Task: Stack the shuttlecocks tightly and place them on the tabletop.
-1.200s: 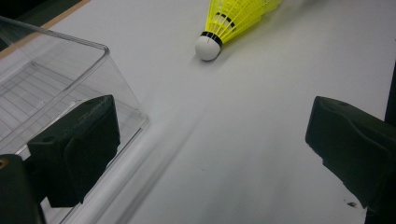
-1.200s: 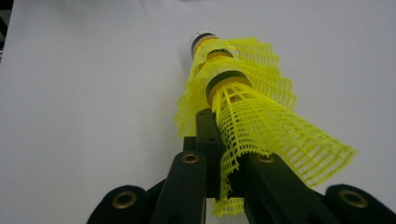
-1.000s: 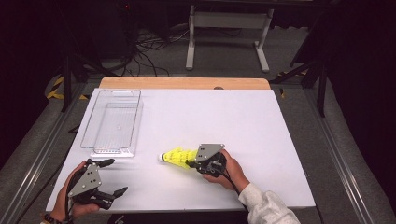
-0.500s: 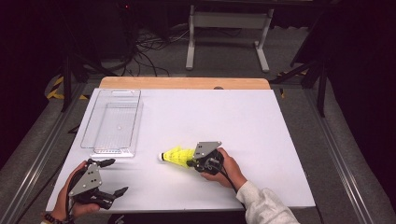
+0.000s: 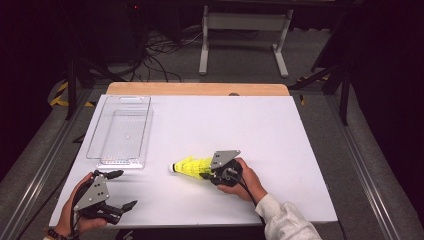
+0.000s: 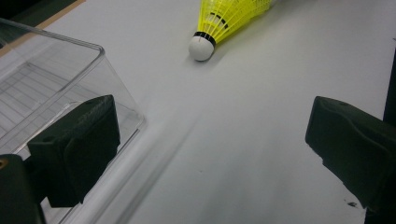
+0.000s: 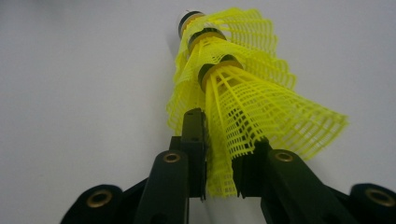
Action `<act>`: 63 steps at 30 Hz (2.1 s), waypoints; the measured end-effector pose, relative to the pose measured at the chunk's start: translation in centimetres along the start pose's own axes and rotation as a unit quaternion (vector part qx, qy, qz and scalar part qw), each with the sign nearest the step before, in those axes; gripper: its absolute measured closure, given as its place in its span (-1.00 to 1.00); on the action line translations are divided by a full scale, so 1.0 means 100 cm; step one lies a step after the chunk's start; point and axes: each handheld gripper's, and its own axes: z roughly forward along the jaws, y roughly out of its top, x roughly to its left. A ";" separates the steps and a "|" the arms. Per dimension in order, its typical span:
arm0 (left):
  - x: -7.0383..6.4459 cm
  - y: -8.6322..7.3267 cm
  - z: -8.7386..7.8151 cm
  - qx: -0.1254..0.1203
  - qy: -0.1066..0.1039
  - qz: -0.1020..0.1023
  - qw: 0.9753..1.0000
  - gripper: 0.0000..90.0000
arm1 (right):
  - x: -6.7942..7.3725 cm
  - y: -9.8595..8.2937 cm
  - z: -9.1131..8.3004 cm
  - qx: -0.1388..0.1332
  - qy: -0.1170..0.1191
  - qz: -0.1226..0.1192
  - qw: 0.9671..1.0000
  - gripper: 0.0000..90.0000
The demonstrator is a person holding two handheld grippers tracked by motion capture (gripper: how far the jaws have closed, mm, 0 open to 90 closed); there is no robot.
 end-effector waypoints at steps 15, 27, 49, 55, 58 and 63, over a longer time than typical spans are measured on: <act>0.000 0.001 0.001 0.000 -0.001 0.000 1.000 -0.91 | 0.004 -0.008 -0.016 0.001 0.009 0.010 1.000 0.31; 0.000 0.001 0.001 0.000 -0.002 0.001 1.000 -0.91 | 0.007 -0.011 -0.026 0.002 0.007 0.012 1.000 0.10; 0.000 0.002 0.000 0.001 -0.002 0.002 1.000 -0.91 | 0.022 -0.009 -0.017 0.015 0.024 0.022 0.999 -0.31; 0.000 0.002 0.001 0.002 -0.003 0.003 1.000 -0.91 | 0.024 -0.005 -0.012 0.012 0.029 0.024 0.999 -0.32; 0.000 0.002 0.001 0.002 -0.004 0.003 1.000 -0.91 | 0.026 -0.003 -0.009 0.013 0.026 0.021 0.999 -0.32; 0.000 0.002 0.002 0.001 -0.004 0.002 1.000 -0.91 | 0.030 0.003 0.002 0.015 0.021 0.026 0.999 -0.34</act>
